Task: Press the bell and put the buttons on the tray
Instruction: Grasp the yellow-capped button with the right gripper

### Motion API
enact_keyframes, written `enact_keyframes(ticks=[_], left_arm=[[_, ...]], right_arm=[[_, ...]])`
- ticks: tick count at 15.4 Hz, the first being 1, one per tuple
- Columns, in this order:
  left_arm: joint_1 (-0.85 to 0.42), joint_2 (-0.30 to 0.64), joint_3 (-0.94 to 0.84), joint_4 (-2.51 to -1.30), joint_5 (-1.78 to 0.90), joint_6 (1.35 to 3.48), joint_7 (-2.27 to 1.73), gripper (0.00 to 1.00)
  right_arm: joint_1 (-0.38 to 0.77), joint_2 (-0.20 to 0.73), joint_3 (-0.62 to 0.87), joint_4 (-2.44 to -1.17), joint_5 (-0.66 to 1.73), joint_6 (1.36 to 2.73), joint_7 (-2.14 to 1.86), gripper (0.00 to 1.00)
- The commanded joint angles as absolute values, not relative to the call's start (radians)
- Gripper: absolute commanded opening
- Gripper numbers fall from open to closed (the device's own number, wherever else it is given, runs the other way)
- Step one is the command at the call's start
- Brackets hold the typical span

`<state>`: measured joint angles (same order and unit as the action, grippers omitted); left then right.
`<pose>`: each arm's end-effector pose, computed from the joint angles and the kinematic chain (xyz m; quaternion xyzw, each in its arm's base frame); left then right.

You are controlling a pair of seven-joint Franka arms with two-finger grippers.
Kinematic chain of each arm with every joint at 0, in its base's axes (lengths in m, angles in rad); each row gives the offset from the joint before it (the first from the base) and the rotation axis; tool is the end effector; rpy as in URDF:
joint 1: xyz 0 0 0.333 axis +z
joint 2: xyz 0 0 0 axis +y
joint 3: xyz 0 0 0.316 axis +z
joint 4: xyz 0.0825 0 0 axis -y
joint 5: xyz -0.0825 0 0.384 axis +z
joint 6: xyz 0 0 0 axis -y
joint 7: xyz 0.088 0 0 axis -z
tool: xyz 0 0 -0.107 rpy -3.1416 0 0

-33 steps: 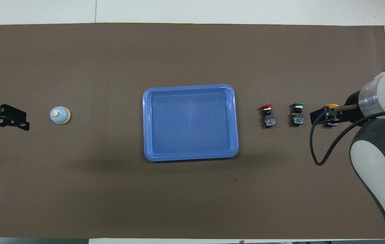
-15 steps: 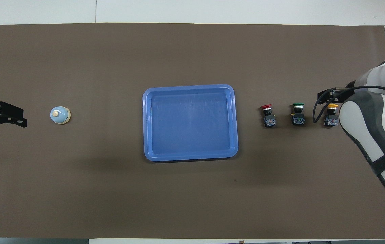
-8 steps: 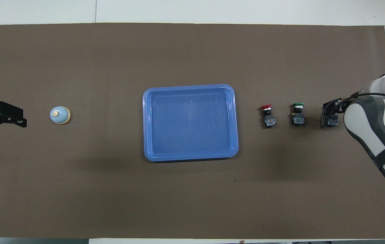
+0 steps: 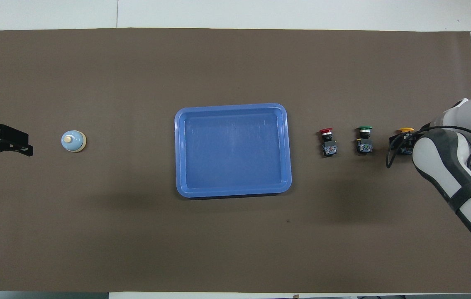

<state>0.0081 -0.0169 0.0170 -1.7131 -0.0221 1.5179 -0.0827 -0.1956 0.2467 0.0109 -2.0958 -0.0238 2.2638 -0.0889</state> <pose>0.5360 0.0111 0.5633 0.9945 0.0540 -0.0893 0.0086 0.5594 -0.1052 0.2971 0.9984 -0.0400 -0.0400 0.0021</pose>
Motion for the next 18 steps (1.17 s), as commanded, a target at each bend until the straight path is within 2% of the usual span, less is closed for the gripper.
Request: enact_keyframes(ticks=[1, 2, 7, 8, 12, 16, 18], left_arm=[[0.006, -0.031, 0.021, -1.720, -0.031, 1.528, -0.091, 1.00], [0.006, -0.031, 0.021, -1.720, -0.031, 1.528, -0.091, 1.00], [0.006, -0.031, 0.021, -1.720, -0.031, 1.528, -0.091, 1.00], [0.006, -0.031, 0.021, -1.720, -0.031, 1.528, -0.091, 1.00], [0.006, -0.031, 0.021, -1.720, -0.031, 1.528, -0.091, 1.00], [0.006, -0.031, 0.021, -1.720, -0.031, 1.528, -0.091, 1.00], [0.006, -0.031, 0.021, -1.720, -0.031, 1.528, -0.091, 1.00]], right_arm=[[-0.215, 0.233, 0.021, -2.140, -0.018, 2.324, -0.118, 0.99], [-0.216, 0.233, 0.021, -2.149, -0.018, 2.336, -0.114, 0.91], [-0.216, 0.233, 0.021, -2.149, -0.018, 2.347, -0.124, 0.07], [-0.215, 0.233, 0.021, -2.145, -0.020, 2.349, -0.127, 0.00], [-0.160, 0.219, 0.034, -2.089, -0.020, 2.294, -0.120, 0.00], [0.029, 0.221, 0.034, -1.999, -0.018, 2.231, 0.003, 0.00], [0.166, 0.222, 0.034, -1.987, -0.018, 2.233, 0.110, 0.00]])
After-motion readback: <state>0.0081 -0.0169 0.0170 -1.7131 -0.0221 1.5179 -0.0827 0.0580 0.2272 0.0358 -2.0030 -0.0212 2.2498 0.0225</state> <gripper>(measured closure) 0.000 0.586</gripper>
